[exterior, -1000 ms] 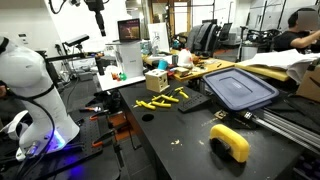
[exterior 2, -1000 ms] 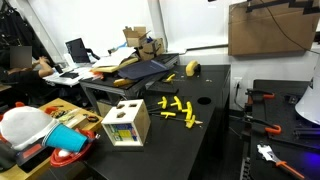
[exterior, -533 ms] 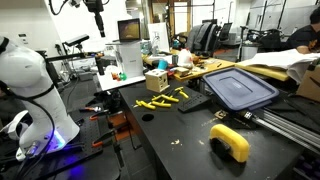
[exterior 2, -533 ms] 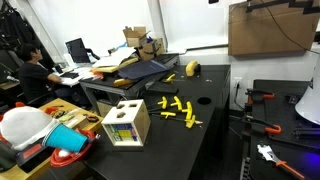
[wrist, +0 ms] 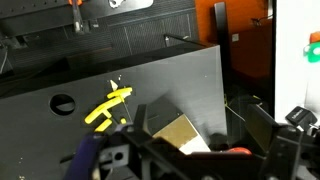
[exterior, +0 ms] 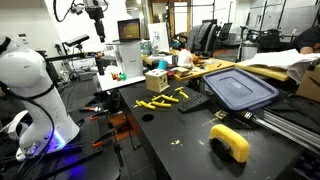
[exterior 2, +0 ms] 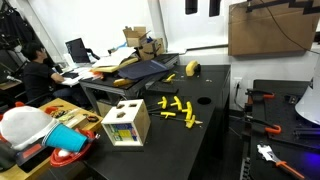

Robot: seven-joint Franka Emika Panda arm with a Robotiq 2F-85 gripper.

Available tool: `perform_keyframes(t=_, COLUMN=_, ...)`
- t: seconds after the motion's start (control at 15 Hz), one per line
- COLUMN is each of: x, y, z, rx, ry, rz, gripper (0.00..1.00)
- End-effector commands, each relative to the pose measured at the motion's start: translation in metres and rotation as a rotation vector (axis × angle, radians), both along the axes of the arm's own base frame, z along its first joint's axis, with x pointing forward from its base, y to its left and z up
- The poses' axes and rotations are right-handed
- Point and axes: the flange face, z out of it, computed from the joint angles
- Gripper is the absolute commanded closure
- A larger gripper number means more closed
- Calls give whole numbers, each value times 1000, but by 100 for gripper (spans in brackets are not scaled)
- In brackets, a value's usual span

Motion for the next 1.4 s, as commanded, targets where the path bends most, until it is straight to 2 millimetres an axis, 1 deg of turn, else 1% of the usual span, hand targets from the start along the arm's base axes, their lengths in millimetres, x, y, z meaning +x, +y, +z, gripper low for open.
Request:
perform_keyframes(t=0.0, x=22, y=7, z=-18, rx=2, ry=6, rz=-86, gripper=0)
perform_keyframes(t=0.33, x=57, y=9, z=-39, rx=-7, ry=10, rz=-169, gripper=0)
perform_keyframes(t=0.6, x=77, y=13, z=-54, rx=-16, ry=24, rz=-225, gripper=0)
perform_keyframes(t=1.0, x=97, y=21, z=-64, rx=-17, ry=49, rz=-345, gripper=0)
perform_keyframes(t=1.33, x=106, y=27, z=-66, rx=-13, ry=56, rz=-416, gripper=0)
